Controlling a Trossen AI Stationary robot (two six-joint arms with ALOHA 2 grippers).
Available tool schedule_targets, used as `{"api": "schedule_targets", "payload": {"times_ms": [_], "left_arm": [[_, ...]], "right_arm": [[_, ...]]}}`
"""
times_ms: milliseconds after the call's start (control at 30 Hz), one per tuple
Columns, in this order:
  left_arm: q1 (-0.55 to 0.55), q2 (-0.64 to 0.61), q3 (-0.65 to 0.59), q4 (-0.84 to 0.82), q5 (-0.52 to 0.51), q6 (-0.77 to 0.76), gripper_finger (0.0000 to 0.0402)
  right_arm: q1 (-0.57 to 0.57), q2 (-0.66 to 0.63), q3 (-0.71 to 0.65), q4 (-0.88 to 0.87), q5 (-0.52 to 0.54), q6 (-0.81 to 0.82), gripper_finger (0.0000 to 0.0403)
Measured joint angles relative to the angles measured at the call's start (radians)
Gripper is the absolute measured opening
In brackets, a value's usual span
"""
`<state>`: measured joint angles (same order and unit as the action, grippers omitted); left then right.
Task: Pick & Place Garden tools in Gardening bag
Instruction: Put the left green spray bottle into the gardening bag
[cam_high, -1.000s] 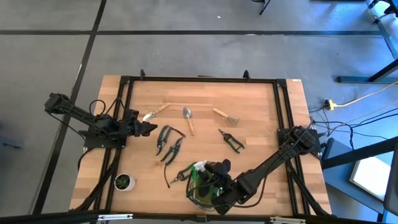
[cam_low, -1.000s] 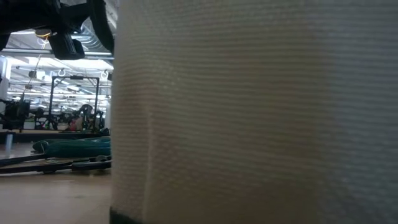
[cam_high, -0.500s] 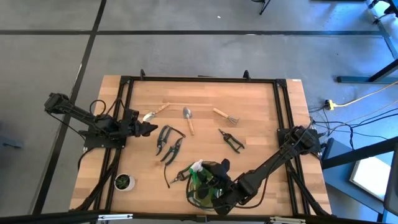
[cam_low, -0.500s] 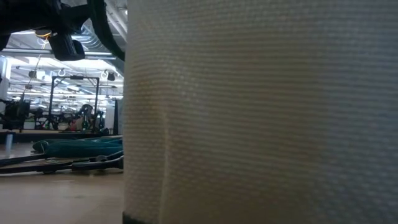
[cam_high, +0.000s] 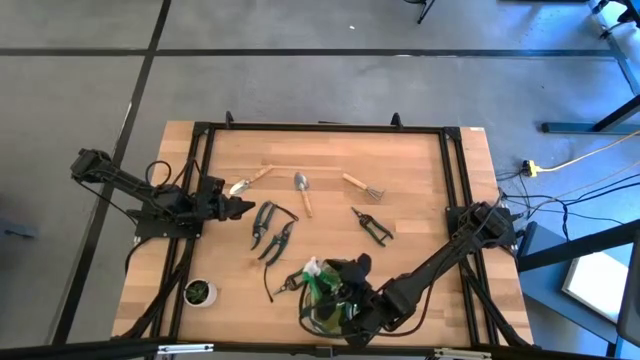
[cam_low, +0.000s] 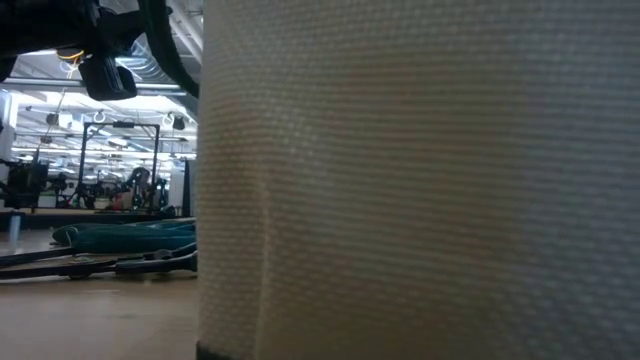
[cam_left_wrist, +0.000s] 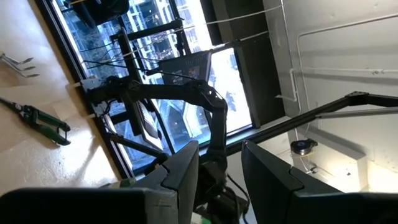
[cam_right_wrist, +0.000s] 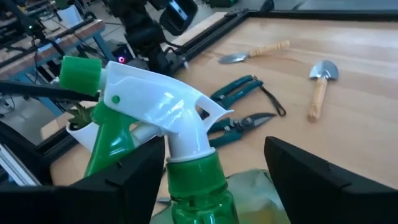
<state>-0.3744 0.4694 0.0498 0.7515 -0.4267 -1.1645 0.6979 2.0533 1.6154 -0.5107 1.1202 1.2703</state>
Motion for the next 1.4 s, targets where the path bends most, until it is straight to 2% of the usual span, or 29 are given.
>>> {"api": "schedule_targets", "payload": {"times_ms": [200, 467, 700, 967, 1400], "left_arm": [[0.0, 0.0, 0.0, 0.0, 0.0, 0.0, 0.0118], [0.0, 0.0, 0.0, 0.0, 0.001, 0.009, 0.0118], [0.0, 0.0, 0.0, 0.0, 0.001, 0.009, 0.0118], [0.0, 0.0, 0.0, 0.0, 0.0, 0.018, 0.0118], [0.0, 0.0, 0.0, 0.0, 0.0, 0.018, 0.0118]], "right_arm": [[0.004, 0.0, 0.0, -0.093, -0.009, 0.109, 0.0285], [0.007, 0.0, 0.0, -0.092, -0.081, 0.135, 0.032], [0.031, 0.001, 0.0, -0.092, -0.086, 0.217, 0.0334], [0.052, 0.001, 0.0, -0.075, -0.101, 0.286, 0.034], [0.084, -0.033, 0.0, -0.065, -0.105, 0.291, 0.034]]}}
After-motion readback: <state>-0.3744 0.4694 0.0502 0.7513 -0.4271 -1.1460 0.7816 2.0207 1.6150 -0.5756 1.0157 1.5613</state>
